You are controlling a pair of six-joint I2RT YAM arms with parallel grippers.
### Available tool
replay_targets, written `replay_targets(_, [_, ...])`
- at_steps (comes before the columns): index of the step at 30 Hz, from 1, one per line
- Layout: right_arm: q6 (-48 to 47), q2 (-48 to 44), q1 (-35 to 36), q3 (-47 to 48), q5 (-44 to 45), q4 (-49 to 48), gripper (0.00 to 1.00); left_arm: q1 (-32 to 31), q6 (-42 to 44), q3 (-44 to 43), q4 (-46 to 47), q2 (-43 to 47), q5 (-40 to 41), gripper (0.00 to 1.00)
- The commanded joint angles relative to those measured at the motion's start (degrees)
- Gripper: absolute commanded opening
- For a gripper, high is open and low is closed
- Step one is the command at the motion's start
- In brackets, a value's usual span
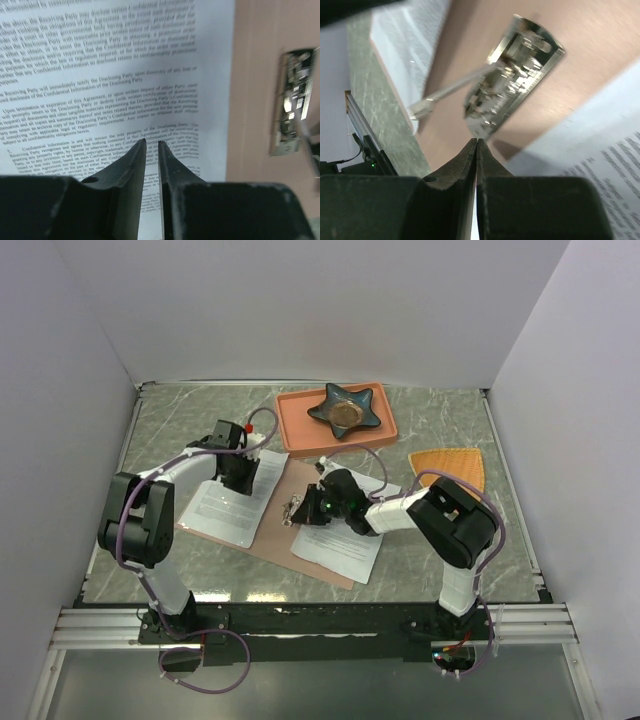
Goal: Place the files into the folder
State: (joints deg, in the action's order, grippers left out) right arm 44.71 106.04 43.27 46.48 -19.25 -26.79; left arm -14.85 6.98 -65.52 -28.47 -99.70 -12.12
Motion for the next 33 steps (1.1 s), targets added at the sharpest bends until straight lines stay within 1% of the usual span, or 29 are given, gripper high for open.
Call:
replay_targets(1, [-3.2, -2.7, 1.8, -1.0, 2.0, -9.0, 0.09, -0.3, 1.8, 2.9, 5.5, 0.7, 3.9, 0.2])
replay_targets(5, [-3.0, -1.2, 3.3, -0.8, 2.5, -11.6, 0.09, -0.3, 2.2, 5.2, 6.8, -0.4, 5.4, 0.19])
replay_targets(9, [-2.9, 0.6, 4.5, 1.4, 3.5, -10.7, 0.09, -0.3, 2.6, 6.6, 7.2, 0.3, 5.8, 0.18])
replay_targets(11, [-2.3, 1.2, 4.7, 2.0, 5.2, -10.0, 0.09, -0.3, 2.6, 7.2, 6.9, 0.8, 5.6, 0.18])
replay_targets(14, [-2.5, 1.1, 4.7, 4.1, 8.9, -6.4, 0.09, -0.3, 3.2, 7.9, 6.3, 1.8, 5.4, 0.15])
replay_targets(19, [-2.5, -0.3, 4.7, 4.8, 14.3, -6.2, 0.09, -0.3, 4.3, 9.7, 5.8, 2.9, 5.0, 0.12])
replay_targets(24, [-2.5, 0.7, 4.5, 6.9, 18.2, -6.0, 0.11, -0.3, 5.6, 11.7, 5.4, 4.0, 4.7, 0.09])
replay_targets(28, [-1.8, 2.2, 3.1, 8.4, 18.2, -6.8, 0.12, -0.4, 6.0, 13.4, 5.4, 6.2, 3.9, 0.09])
replay_targets(30, [-1.5, 2.8, 2.0, 9.7, 17.9, -5.7, 0.12, -0.4, 6.4, 14.1, 4.8, 6.9, 4.0, 0.09])
replay_targets(33, [-1.7, 3.0, 0.9, 11.5, 17.0, -3.1, 0.15, -0.3, 7.1, 14.1, 3.1, 7.8, 4.0, 0.08])
